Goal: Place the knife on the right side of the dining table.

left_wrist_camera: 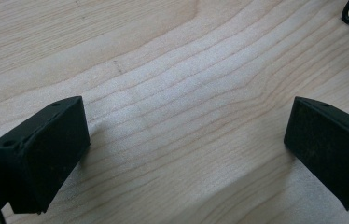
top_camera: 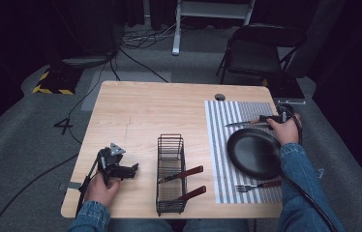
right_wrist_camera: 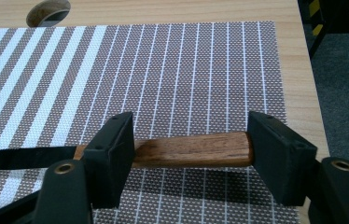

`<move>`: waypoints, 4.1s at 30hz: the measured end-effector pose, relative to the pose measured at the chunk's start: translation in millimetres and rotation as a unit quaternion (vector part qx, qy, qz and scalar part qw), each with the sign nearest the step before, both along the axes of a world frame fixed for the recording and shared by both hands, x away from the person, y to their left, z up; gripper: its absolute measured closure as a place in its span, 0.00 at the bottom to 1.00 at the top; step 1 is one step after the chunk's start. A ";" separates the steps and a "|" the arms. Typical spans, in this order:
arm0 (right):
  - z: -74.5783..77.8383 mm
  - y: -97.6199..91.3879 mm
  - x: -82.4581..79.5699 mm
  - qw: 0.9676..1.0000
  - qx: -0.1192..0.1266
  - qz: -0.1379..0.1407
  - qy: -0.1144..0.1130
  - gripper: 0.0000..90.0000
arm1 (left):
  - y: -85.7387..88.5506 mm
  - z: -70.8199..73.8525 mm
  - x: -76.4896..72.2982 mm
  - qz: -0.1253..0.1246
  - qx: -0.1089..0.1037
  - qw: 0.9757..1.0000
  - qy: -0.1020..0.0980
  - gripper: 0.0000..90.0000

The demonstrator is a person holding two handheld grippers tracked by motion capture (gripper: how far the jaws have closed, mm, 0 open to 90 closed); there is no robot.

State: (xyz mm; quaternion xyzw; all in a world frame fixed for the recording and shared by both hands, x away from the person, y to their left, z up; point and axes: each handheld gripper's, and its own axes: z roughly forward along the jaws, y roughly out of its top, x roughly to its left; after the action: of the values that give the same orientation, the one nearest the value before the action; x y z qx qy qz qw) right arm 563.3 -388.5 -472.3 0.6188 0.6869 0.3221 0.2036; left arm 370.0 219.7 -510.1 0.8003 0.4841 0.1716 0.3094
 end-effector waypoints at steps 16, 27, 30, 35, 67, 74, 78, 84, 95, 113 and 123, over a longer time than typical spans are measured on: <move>-5.9 0.7 -0.1 1.000 -0.006 -0.010 0.014 0.37 | 0.0 0.0 0.0 0.000 0.000 1.000 0.000 0.00; -5.8 1.3 -0.9 0.999 -0.026 -0.006 0.018 0.40 | 0.0 0.0 0.0 0.000 0.000 1.000 0.000 0.00; -3.2 0.1 -2.0 0.999 -0.027 -0.008 0.018 0.40 | 0.0 0.0 0.0 0.000 0.000 1.000 0.000 0.00; 6.0 1.1 -4.4 1.000 -0.029 -0.003 0.007 0.40 | -0.1 0.0 0.0 0.000 0.000 1.000 0.000 0.00; -1.9 16.0 8.4 0.999 -0.001 0.007 0.037 0.41 | 0.0 0.0 0.1 0.000 0.000 1.000 0.000 0.00; 11.1 20.9 2.0 1.000 -0.004 0.023 0.012 0.41 | 0.0 0.0 0.1 0.000 0.000 1.000 0.000 0.00; 24.6 23.7 -4.4 0.999 -0.002 0.032 -0.004 0.41 | -0.1 0.0 0.1 0.000 0.000 1.000 0.000 0.00; 46.4 28.1 -18.1 0.998 0.002 0.049 -0.040 0.41 | -0.1 0.0 0.1 0.000 0.000 1.000 0.000 0.00; 82.5 53.0 -56.8 0.990 0.024 0.101 -0.097 0.41 | -0.1 0.1 0.1 0.000 0.000 1.000 0.000 0.00; 82.2 138.5 -188.7 0.958 0.054 0.218 -0.176 0.42 | 0.0 0.1 0.2 0.000 0.000 1.000 0.000 0.00; 60.5 165.8 -215.7 0.949 0.043 0.272 -0.154 0.42 | -0.1 0.1 0.1 0.000 0.000 1.000 0.001 0.00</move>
State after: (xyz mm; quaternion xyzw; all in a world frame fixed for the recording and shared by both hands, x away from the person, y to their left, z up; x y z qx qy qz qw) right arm 347.6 -222.7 -411.7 0.3597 0.7749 0.4859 0.1845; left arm 370.2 219.7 -510.0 0.8003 0.4844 0.1710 0.3094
